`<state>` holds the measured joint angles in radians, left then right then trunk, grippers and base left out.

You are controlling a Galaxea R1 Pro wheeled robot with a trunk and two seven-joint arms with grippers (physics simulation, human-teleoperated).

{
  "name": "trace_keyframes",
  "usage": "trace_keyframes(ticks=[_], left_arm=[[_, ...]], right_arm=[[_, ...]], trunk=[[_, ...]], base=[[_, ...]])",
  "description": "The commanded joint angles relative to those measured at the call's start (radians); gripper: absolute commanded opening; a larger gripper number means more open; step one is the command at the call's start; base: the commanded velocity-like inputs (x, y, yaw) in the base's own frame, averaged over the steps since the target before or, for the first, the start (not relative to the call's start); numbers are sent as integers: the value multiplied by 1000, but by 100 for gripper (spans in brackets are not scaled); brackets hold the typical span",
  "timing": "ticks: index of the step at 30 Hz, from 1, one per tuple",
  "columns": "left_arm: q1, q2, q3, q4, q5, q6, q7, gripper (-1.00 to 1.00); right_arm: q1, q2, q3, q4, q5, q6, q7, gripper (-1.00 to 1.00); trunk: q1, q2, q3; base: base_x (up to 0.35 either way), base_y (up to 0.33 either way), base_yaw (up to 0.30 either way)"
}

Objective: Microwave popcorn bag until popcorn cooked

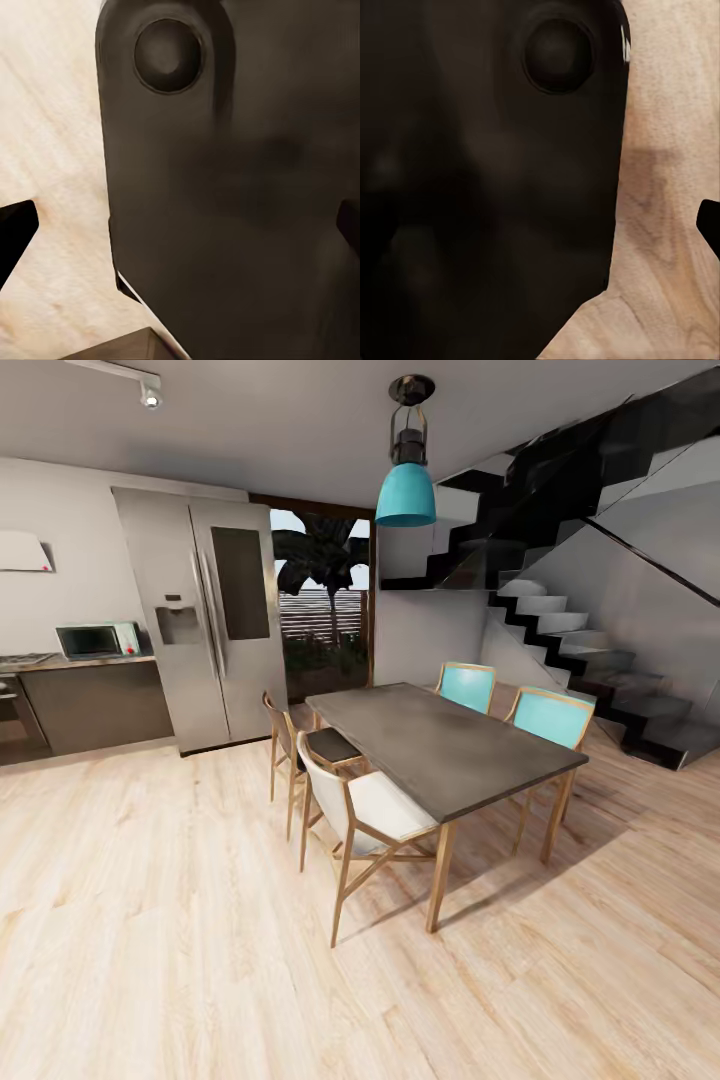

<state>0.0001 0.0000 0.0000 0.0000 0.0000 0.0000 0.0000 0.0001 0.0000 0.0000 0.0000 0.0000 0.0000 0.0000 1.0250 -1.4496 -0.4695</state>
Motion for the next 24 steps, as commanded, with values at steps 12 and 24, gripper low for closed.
trace_keyframes(ticks=[12,24], left_arm=[[-2,-2,12,-41,8,-11,-2,100],[-2,-2,12,-41,8,-11,-2,100]], right_arm=[[-2,4,14,0,17,-12,-5,100],[-2,5,14,0,15,-12,-10,100]], trunk=[[0,0,0],[0,0,0]], base=[[0,0,1],[0,0,248]])
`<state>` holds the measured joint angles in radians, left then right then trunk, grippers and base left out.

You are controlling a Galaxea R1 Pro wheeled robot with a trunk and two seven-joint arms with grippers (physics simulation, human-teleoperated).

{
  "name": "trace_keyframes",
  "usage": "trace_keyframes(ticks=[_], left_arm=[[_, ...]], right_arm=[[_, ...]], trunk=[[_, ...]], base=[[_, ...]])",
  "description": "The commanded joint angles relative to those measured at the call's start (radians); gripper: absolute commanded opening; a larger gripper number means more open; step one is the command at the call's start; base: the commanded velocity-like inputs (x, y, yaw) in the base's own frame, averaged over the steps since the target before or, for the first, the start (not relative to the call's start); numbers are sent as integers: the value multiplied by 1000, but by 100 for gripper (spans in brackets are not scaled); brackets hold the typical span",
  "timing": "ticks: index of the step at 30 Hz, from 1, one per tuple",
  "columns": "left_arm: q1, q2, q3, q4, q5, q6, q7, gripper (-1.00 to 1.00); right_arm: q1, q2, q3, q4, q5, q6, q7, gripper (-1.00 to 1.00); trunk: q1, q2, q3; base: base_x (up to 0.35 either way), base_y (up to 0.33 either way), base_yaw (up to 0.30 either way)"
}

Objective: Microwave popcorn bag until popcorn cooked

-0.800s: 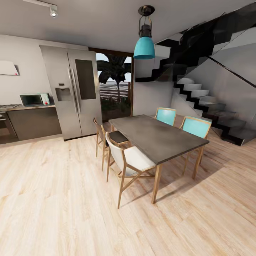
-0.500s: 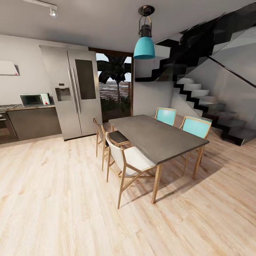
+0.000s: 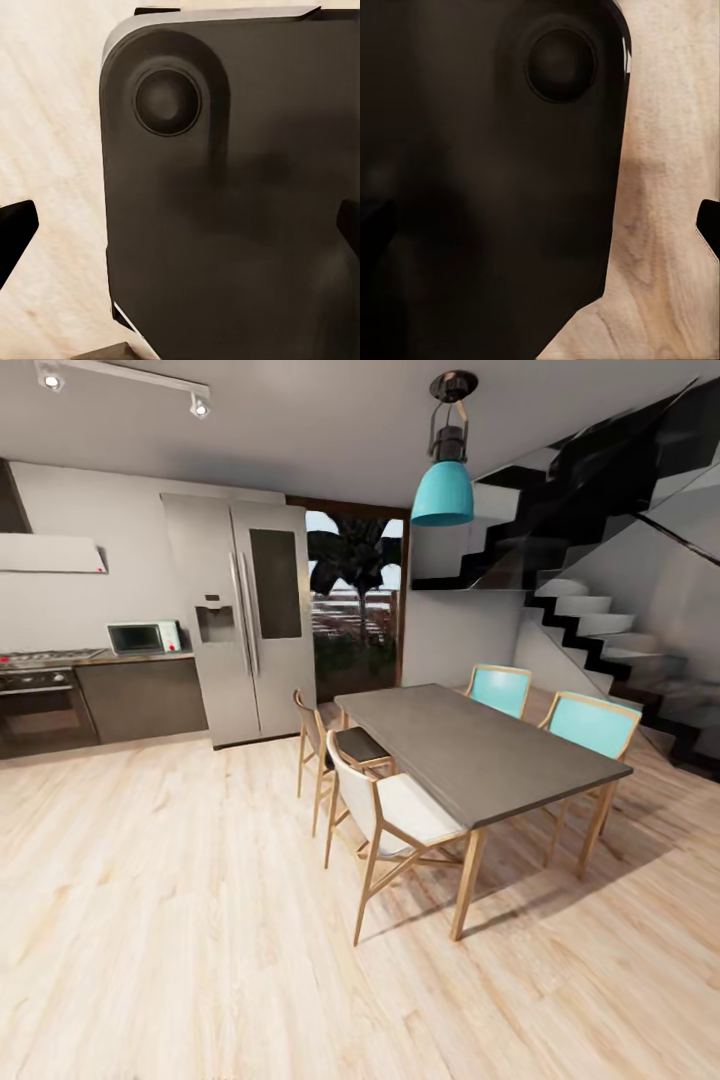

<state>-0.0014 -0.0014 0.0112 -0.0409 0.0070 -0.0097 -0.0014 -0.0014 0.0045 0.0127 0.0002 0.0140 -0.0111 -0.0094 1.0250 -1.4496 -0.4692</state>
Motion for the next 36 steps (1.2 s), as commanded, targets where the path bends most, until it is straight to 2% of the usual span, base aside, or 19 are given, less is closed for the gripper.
trace_keyframes(ticks=[1,16,36], left_arm=[[0,0,1,0,1,-1,0,100],[0,-1,1,0,1,-1,0,100],[0,-3,2,-1,11,-3,0,100]], right_arm=[[0,0,1,0,1,-1,-1,100],[0,0,-14,0,-9,-25,-3,100],[0,0,-14,0,-6,-26,-3,100]], trunk=[[0,0,-1],[0,0,-1],[0,0,-1]], base=[[0,0,273],[0,0,273],[0,0,273]])
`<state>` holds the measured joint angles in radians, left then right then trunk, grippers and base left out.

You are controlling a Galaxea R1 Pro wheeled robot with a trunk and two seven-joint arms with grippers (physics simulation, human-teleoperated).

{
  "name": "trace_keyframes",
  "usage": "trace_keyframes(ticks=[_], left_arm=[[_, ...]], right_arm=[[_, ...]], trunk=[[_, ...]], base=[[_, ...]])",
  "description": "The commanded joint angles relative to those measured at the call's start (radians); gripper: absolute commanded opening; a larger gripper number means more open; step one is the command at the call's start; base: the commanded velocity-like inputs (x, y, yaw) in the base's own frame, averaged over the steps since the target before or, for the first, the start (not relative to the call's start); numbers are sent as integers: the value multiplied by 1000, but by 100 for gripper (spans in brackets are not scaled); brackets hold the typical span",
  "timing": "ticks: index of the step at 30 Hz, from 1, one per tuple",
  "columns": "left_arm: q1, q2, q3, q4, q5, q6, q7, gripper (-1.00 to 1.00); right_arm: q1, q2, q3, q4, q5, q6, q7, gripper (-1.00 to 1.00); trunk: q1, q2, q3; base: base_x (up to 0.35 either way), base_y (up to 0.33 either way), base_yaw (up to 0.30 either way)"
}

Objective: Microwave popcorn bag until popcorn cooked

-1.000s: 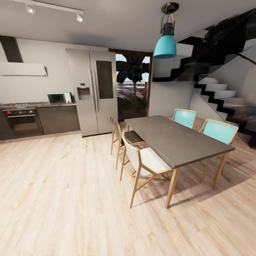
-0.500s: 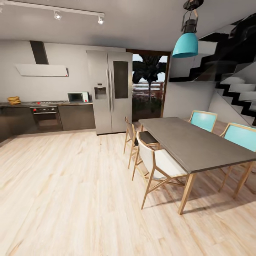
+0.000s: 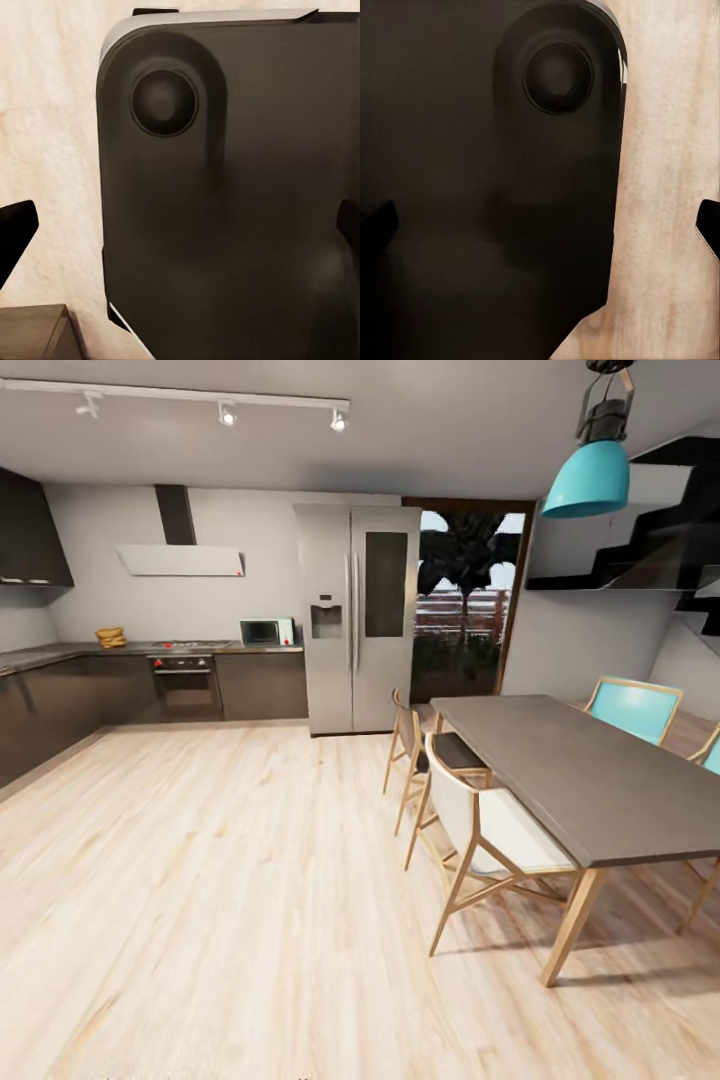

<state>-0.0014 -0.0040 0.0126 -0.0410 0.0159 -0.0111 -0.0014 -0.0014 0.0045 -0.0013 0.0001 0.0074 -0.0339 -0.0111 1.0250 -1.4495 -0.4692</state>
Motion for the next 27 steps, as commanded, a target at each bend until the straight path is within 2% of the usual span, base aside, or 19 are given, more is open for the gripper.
trace_keyframes(ticks=[1,22,27], left_arm=[[0,0,1,-1,2,-1,0,100],[0,-1,1,-2,3,-1,0,100],[0,-12,1,-2,2,-1,0,100]], right_arm=[[0,0,0,0,1,-3,-1,100],[0,0,-2,0,-6,-3,-1,100],[0,0,-2,0,-5,-3,-1,100]], trunk=[[0,0,-1],[0,0,-1],[0,0,-1]], base=[[0,0,273],[0,0,273],[0,0,273]])
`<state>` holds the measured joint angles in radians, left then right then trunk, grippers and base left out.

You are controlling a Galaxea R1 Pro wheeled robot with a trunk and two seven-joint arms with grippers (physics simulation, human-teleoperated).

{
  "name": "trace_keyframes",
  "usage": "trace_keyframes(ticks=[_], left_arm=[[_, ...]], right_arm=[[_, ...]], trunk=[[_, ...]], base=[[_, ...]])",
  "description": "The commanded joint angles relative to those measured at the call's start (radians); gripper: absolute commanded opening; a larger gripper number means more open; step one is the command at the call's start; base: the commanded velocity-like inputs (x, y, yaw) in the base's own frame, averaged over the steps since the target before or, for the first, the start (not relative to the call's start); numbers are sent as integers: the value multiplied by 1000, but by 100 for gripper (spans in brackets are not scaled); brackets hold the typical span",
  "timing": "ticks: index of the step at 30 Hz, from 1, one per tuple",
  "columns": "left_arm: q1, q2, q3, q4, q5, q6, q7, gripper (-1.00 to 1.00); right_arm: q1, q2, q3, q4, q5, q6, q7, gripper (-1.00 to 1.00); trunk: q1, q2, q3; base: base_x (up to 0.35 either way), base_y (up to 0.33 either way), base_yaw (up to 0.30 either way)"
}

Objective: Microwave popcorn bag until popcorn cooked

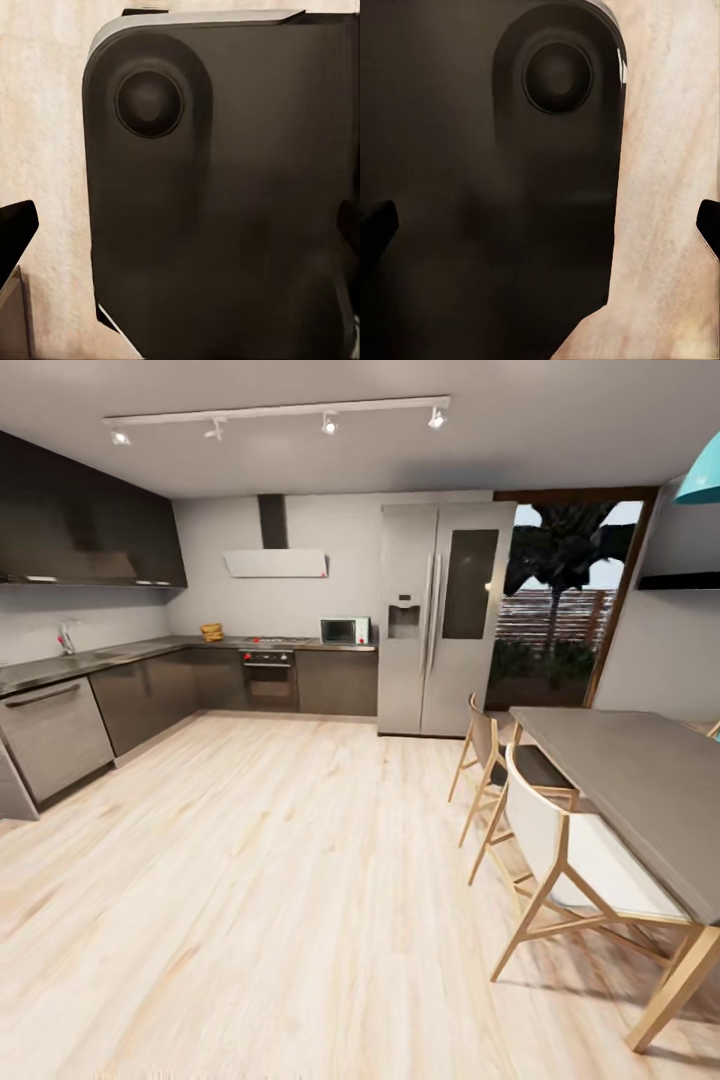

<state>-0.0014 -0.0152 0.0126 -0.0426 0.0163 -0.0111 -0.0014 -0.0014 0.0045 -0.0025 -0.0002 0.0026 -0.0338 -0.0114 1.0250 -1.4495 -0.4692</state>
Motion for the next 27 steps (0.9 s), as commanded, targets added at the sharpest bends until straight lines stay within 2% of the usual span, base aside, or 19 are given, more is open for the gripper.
trace_keyframes(ticks=[1,7,20,27], left_arm=[[0,-2,1,0,2,-1,0,100],[0,-8,1,0,1,-1,0,100],[0,-9,0,0,1,-1,0,100],[0,-9,0,0,2,-1,0,100]], right_arm=[[0,0,0,0,0,-3,-1,100],[0,0,9,0,4,-13,-1,100],[0,0,1,0,-3,-15,-1,100],[0,0,1,1,-2,-15,-1,100]], trunk=[[0,0,-1],[0,0,-1],[0,0,-1],[0,0,-1]], base=[[0,0,272],[0,0,273],[1,0,273],[138,0,273]])
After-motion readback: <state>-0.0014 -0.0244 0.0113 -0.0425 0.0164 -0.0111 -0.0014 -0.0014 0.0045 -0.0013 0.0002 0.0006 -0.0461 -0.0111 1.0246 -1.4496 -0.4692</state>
